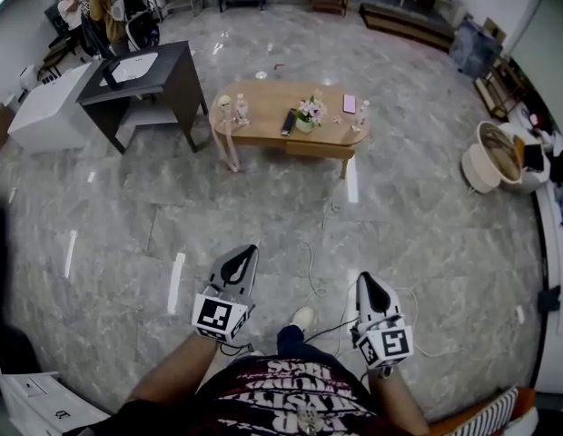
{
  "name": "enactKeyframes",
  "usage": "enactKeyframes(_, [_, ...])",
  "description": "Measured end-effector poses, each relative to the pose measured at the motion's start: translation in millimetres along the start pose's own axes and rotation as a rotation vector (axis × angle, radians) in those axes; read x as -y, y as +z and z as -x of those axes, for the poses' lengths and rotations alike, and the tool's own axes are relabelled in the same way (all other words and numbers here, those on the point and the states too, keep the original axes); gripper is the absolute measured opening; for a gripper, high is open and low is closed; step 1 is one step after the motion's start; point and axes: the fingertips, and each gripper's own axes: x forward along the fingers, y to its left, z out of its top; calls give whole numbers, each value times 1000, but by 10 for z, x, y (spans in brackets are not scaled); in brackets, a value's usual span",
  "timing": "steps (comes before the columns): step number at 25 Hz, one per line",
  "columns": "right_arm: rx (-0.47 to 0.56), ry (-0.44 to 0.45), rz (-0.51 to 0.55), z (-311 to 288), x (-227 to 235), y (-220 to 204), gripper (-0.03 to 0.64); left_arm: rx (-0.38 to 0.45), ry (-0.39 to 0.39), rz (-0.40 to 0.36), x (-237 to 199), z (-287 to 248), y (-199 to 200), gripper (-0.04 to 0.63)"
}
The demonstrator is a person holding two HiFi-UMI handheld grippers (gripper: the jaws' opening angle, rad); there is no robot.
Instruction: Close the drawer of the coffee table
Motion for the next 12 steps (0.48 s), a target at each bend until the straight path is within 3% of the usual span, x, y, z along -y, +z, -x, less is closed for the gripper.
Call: enactKeyframes(12, [-9, 46, -25, -396, 633, 114, 35, -49, 43, 3, -12, -697, 49, 23])
